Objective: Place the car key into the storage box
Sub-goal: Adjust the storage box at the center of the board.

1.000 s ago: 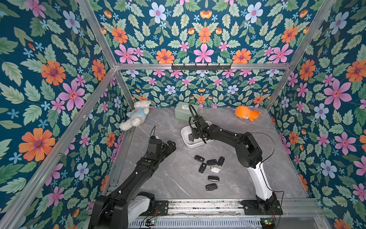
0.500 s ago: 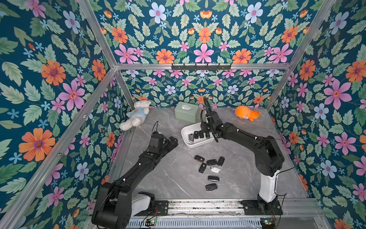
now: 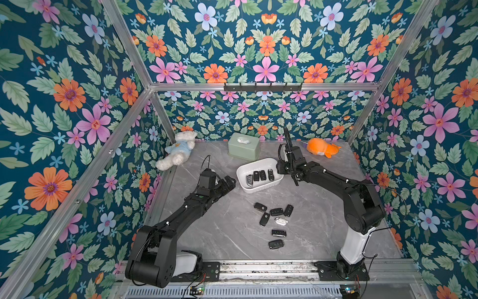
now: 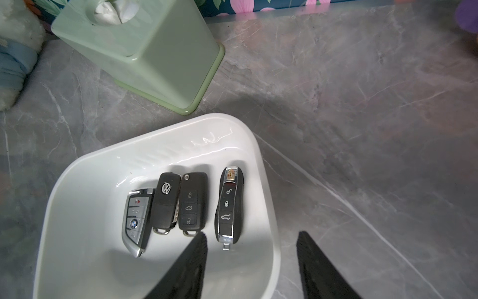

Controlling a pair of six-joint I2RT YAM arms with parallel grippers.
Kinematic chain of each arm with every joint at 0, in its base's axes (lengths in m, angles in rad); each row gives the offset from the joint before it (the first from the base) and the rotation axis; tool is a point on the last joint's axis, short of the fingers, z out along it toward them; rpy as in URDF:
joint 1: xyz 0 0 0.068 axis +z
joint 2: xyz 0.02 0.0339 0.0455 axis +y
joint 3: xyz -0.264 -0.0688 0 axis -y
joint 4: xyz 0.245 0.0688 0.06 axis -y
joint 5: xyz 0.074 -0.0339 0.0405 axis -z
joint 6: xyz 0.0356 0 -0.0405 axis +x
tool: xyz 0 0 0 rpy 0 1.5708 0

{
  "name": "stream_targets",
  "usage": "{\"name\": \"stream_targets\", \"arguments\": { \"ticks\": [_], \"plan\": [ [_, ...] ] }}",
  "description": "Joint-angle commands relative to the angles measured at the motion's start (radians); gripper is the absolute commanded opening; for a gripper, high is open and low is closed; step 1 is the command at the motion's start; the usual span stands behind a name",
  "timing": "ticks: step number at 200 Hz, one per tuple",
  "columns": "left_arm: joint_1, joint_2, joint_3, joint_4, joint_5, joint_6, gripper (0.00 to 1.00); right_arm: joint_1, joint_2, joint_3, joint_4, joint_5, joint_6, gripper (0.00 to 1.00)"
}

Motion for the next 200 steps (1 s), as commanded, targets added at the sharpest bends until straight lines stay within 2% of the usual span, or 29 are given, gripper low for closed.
{"name": "stream_targets", "arguments": {
  "ticks": [1, 121, 173, 200],
  "plan": [
    [0.000, 0.003, 0.012, 0.005, 0.015, 0.020, 0.99, -0.007, 0.028, 0.022, -0.005, -0.017, -0.030, 0.57],
    [0.001, -0.037, 0.013, -0.048, 0.001, 0.040, 0.99, -0.021, 0.193, 0.185, -0.082, 0.035, -0.066, 0.43],
    [0.001, -0.037, 0.019, -0.051, -0.004, 0.044, 0.99, -0.023, 0.210, 0.196, -0.088, 0.024, -0.065, 0.27],
    [0.001, -0.034, 0.020, -0.049, -0.002, 0.044, 0.99, -0.022, 0.206, 0.189, -0.088, 0.015, -0.056, 0.23]
  ]
}}
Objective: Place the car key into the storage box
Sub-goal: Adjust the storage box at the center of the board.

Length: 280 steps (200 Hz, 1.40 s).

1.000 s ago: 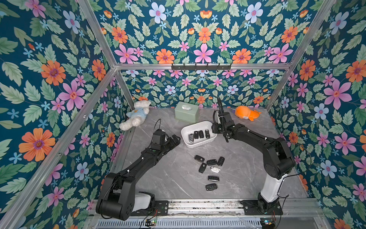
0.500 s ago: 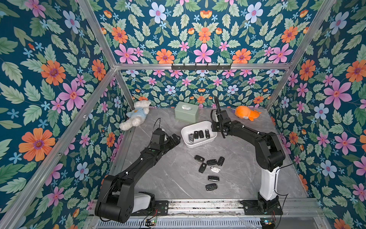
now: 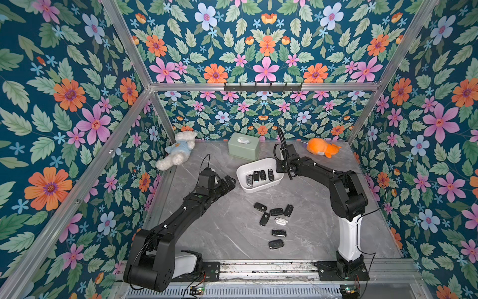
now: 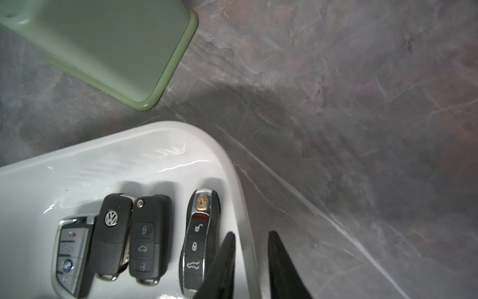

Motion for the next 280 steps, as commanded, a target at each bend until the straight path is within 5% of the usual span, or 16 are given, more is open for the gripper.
{"name": "stream_targets", "arguments": {
  "ticks": [1, 194, 235, 280],
  "plan": [
    [0.001, 0.000, 0.004, 0.004, -0.004, 0.015, 0.99, 0.001, 0.001, -0.002, -0.004, -0.003, -0.003, 0.23],
    [0.000, -0.027, -0.031, 0.027, 0.009, 0.016, 0.99, 0.001, -0.202, -0.245, 0.018, 0.061, 0.100, 0.14],
    [-0.005, -0.047, -0.042, 0.024, 0.019, 0.054, 0.99, 0.001, -0.280, -0.250, -0.017, 0.044, 0.141, 0.25],
    [-0.052, -0.049, -0.056, 0.023, 0.020, 0.109, 0.99, 0.001, -0.448, -0.359, -0.058, -0.001, 0.234, 0.54]
  ]
}}
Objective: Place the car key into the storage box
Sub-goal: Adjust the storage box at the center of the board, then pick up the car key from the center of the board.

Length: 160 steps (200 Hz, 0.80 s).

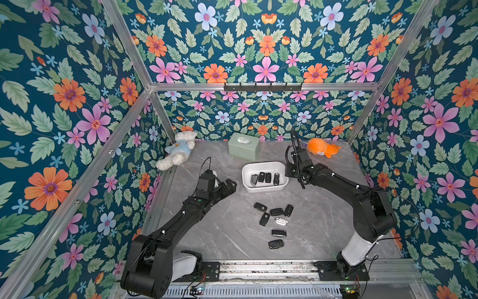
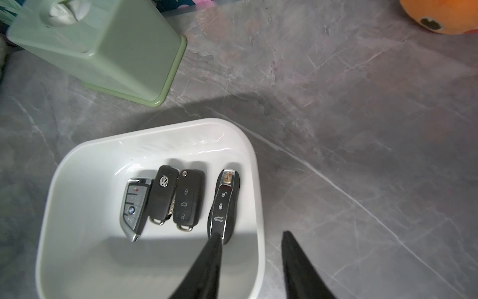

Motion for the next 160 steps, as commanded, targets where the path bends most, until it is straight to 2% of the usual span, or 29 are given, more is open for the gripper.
{"name": "stream_targets", "arguments": {
  "ticks": [1, 43, 85, 112, 160],
  "plan": [
    [-0.024, 0.001, -0.003, 0.014, 0.005, 0.053, 0.99, 0.000, -0.079, -0.054, -0.049, -0.037, 0.074, 0.55],
    [-0.116, 0.012, 0.008, 0.006, -0.056, 0.107, 0.99, 0.001, -0.232, -0.225, -0.058, -0.126, 0.210, 0.64],
    [-0.241, 0.048, 0.040, -0.026, -0.167, 0.148, 1.00, 0.002, -0.289, -0.305, -0.134, -0.200, 0.329, 0.65],
    [-0.258, 0.065, 0.027, -0.004, -0.166, 0.117, 1.00, 0.014, -0.264, -0.320, -0.188, -0.251, 0.390, 0.63],
    [-0.259, 0.069, 0.009, 0.019, -0.174, 0.095, 1.00, 0.076, -0.218, -0.353, -0.192, -0.247, 0.492, 0.63]
  ]
}}
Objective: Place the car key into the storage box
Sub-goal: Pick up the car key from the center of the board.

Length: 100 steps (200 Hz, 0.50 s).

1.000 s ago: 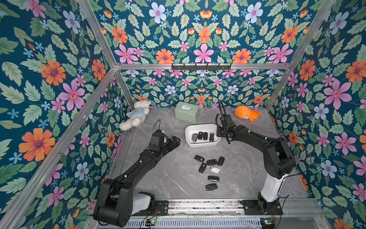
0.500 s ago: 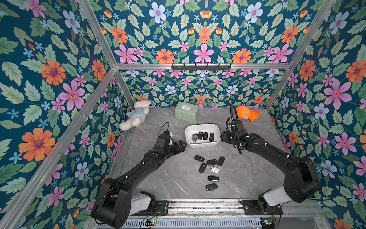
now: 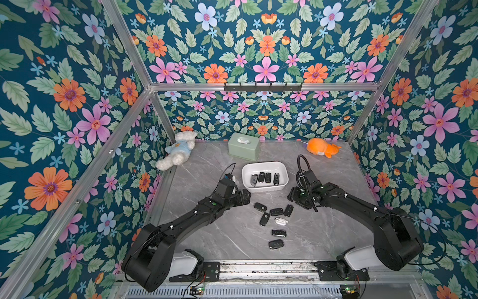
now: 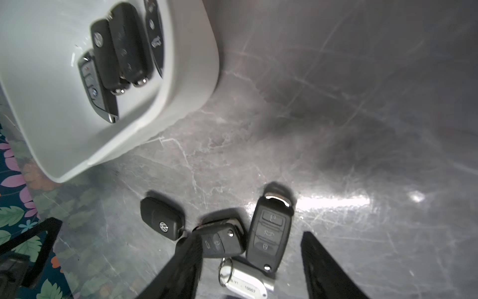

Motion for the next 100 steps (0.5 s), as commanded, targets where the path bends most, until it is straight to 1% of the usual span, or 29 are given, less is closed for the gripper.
{"name": "stream_targets", "arguments": {
  "ticks": [1, 45, 100],
  "plan": [
    [0.000, 0.000, 0.000, 0.024, -0.025, -0.004, 1.00, 0.021, 0.016, -0.007, -0.019, 0.001, 0.086, 0.63],
    [-0.001, 0.000, 0.004, 0.007, -0.042, 0.002, 1.00, 0.044, 0.060, -0.007, -0.018, 0.029, 0.140, 0.61],
    [-0.001, -0.004, -0.003, 0.001, -0.066, -0.004, 1.00, 0.061, 0.112, 0.021, -0.049, 0.051, 0.142, 0.59]
  ]
}}
